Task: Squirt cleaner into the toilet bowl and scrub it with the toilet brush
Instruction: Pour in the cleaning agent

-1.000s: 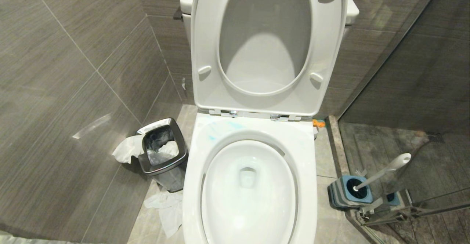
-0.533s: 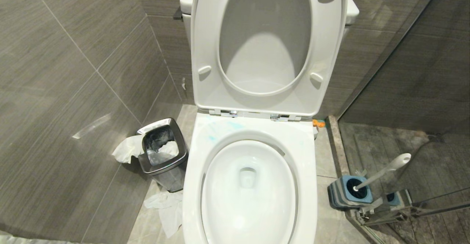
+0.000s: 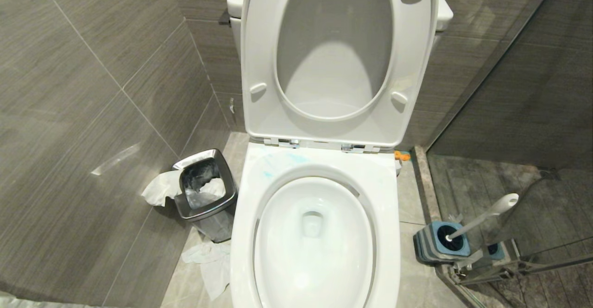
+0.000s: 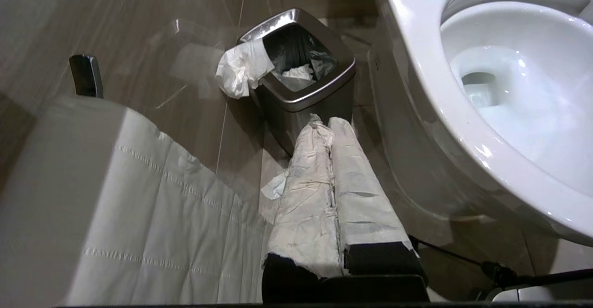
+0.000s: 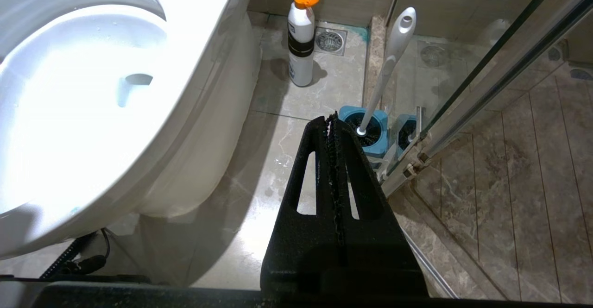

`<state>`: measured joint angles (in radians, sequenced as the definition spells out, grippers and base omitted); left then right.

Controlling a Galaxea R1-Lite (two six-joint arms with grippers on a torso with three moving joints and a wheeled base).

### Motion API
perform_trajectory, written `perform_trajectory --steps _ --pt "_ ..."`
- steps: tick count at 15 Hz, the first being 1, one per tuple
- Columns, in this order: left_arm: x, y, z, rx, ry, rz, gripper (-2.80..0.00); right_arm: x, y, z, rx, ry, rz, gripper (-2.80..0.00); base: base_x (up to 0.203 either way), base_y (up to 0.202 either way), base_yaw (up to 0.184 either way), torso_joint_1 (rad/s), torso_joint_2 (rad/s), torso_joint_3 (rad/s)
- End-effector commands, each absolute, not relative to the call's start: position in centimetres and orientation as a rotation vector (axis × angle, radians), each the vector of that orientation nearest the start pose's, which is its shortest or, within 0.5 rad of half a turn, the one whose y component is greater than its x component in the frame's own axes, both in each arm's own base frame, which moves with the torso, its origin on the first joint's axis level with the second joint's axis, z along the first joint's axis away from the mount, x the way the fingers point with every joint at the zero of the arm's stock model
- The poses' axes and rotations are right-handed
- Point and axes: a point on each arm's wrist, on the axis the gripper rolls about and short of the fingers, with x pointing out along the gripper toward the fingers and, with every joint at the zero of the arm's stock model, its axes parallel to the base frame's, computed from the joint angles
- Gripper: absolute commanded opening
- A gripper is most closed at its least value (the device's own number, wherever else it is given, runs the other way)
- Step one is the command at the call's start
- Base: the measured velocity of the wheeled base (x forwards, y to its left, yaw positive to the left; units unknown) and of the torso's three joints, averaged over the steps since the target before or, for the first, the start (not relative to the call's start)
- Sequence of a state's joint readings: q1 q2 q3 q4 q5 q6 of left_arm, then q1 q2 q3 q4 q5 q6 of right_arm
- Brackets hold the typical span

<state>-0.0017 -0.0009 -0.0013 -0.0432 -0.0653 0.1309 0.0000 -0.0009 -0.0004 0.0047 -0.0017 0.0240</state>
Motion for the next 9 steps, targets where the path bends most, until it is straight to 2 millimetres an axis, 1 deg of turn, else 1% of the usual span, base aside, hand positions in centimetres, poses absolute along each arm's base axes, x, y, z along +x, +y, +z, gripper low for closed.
perform_trajectory --steps 1,6,9 --pt "-2.25 -0.14 7.53 0.122 -0.005 -0.063 -2.80 -2.28 0.00 7.50 0.025 0.004 -0.002 -2.80 0.000 0.000 0.000 0.000 0.00 0.000" --pt "-2.25 -0.11 7.37 0.107 0.011 -0.056 -2.80 -2.28 0.00 7.50 0.025 0.005 -0.002 -2.80 0.000 0.000 0.000 0.000 0.00 0.000" --pt "-2.25 -0.09 7.36 0.054 0.014 -0.042 -2.80 -2.28 0.00 7.50 0.025 0.005 -0.002 -2.80 0.000 0.000 0.000 0.000 0.00 0.000"
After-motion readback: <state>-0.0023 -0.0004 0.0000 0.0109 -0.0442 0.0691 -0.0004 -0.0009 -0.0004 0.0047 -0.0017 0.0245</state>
